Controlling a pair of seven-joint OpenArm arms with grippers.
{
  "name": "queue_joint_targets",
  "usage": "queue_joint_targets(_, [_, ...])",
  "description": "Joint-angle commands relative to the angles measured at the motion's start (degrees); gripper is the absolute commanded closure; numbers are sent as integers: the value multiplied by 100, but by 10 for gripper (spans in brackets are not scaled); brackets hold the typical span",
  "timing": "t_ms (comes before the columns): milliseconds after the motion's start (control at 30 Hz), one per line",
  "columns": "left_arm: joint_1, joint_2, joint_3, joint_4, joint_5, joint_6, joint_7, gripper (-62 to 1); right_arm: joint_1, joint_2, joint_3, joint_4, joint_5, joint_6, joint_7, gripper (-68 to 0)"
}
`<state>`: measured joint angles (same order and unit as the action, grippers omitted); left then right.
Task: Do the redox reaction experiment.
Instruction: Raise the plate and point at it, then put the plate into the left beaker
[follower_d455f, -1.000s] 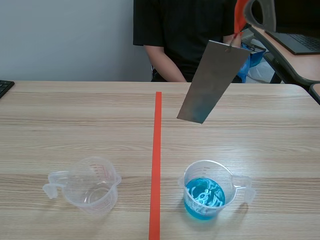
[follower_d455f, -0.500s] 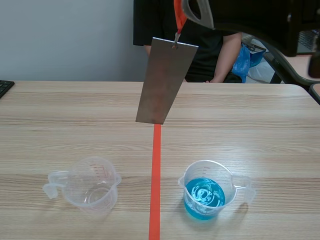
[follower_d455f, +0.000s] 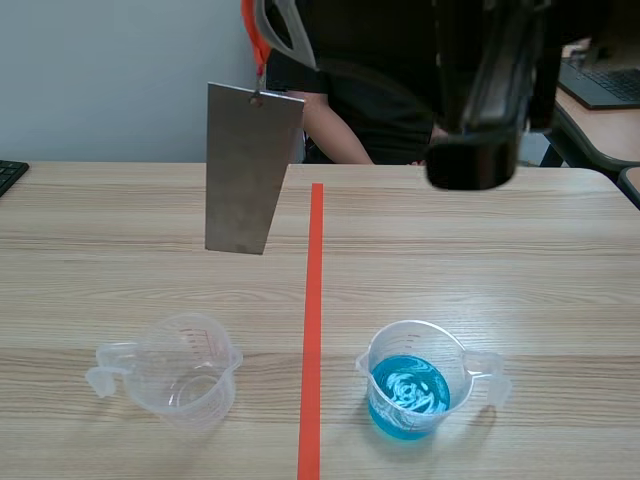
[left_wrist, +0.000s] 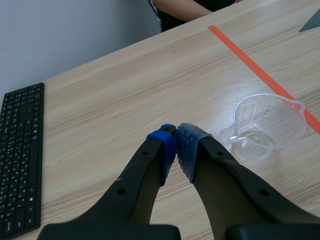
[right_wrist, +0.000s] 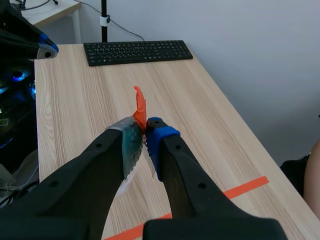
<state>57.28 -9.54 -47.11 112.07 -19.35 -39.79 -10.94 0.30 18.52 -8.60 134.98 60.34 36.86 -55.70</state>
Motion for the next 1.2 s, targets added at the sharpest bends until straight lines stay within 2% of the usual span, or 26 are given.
queue_joint_targets(0, [-20,15,26,50,-55,-9,-79,-46,68,-33,-105,28,-37,-9,155,-17])
queue_joint_targets(400, [-20,15,26,50,-55,-9,-76,-46,66,-426,-949,-13,-684,-50,348,-17])
queue_joint_targets(700, [-20,15,26,50,-55,-9,-76,-46,61,-645,-1338,-157,-1211,-308,450,-17])
queue_joint_targets(833, [-20,15,26,50,-52,-9,-76,-46,55,-739,-1539,-291,-1287,-402,466,-17])
queue_joint_targets(1167, [-33,15,26,50,-35,-9,-35,-46,0,-872,-1923,-463,-1731,-437,581,-17])
